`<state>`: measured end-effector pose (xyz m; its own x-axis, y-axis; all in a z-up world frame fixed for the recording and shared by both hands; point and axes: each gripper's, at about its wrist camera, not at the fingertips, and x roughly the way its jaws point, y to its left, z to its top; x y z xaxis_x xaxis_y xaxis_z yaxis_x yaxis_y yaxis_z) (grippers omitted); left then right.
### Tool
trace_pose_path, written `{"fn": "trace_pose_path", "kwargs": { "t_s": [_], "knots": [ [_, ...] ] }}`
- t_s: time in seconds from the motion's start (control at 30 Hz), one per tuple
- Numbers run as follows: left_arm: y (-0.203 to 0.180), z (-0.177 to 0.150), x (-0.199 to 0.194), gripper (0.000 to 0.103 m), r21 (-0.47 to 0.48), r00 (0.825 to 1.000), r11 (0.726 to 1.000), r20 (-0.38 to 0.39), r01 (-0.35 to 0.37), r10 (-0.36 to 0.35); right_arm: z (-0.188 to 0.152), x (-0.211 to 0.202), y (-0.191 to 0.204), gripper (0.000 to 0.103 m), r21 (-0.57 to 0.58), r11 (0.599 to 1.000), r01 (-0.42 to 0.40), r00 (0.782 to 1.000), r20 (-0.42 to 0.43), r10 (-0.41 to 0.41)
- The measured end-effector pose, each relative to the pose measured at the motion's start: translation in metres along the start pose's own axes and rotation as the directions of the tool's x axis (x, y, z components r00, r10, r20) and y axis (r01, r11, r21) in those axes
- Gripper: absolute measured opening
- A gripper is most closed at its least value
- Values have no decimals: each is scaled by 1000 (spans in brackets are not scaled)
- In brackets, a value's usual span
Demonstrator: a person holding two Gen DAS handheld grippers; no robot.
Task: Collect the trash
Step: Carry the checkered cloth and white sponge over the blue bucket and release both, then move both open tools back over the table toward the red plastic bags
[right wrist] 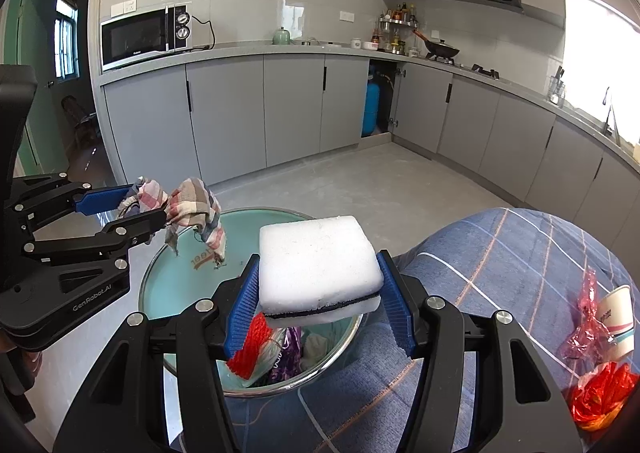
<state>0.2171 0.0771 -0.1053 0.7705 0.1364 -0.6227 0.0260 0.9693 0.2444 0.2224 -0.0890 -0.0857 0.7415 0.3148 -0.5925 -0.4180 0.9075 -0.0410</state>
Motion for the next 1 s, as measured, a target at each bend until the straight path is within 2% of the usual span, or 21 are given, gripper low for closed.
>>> {"fn": "trace_pose_path", "kwargs": {
  "t_s": [0.13,0.27,0.83,1.0],
  "knots": [
    [2,0,0,44,-3,1000,1000,4,-8,8,-2,2,0,70,-3,1000,-15,1000,11,15],
    [3,-1,-1,58,-12,1000,1000,11,-16,16,-5,3,-1,70,-2,1000,-6,1000,5,6],
    [4,-2,-7,64,-15,999,999,23,-29,30,-8,-8,-7,71,20,1000,11,1000,6,-11],
    [4,-1,-12,71,-13,999,999,33,-31,32,-8,-12,-9,72,24,1000,17,1000,12,-18]
  ]
}}
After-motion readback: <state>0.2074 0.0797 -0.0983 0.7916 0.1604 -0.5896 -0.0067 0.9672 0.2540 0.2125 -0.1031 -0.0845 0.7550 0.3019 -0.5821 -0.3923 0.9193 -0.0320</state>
